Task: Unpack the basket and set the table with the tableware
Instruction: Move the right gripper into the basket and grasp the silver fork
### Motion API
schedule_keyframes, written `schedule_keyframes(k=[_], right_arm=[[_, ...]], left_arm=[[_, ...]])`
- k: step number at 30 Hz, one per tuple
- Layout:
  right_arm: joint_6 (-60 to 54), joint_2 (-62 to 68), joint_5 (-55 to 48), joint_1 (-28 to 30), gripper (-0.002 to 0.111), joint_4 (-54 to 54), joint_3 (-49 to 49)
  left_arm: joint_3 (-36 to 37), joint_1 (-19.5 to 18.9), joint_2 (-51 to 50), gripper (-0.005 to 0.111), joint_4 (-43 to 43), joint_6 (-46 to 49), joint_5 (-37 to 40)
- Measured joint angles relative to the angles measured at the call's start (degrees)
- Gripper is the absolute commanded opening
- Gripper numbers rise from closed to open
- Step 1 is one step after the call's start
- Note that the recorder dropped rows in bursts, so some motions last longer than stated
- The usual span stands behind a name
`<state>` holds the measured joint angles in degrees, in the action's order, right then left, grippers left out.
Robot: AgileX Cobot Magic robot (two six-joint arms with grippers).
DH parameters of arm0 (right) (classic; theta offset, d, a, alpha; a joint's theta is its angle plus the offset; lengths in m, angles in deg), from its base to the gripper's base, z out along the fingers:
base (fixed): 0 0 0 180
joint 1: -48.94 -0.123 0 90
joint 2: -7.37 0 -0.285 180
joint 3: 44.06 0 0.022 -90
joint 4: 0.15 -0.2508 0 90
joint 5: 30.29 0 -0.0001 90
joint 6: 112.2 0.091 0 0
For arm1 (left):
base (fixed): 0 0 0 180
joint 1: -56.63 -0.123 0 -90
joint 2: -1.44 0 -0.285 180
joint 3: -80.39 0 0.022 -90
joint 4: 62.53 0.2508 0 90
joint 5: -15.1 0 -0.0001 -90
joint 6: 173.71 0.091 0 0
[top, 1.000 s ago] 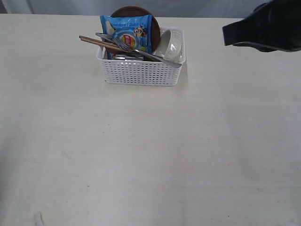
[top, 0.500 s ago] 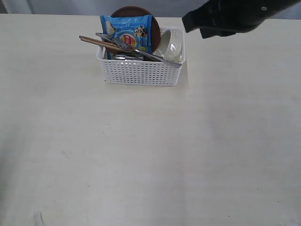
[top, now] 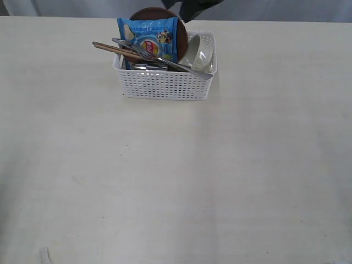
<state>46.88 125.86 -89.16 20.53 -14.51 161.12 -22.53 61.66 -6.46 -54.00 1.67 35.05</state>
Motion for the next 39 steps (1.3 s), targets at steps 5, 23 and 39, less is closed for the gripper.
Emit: schedule_keyframes(k=[5,23,39], right_arm=[[-3.1,7.8,-4.1,0.0,0.0,-2.9,8.0],[-6.3,20.0,-2.9,-0.5,0.041,-4.6,15.5],[-6.5,24.2,-2.2,-0.7,0.02,-4.0,16.6]], left_arm=[[0.0,0.0,0.0,0.0,0.0,0.0,0.0],[0.0,0.0,0.0,0.0,0.0,0.0,0.0],[0.0,0.0,0.0,0.0,0.0,0.0,0.0]])
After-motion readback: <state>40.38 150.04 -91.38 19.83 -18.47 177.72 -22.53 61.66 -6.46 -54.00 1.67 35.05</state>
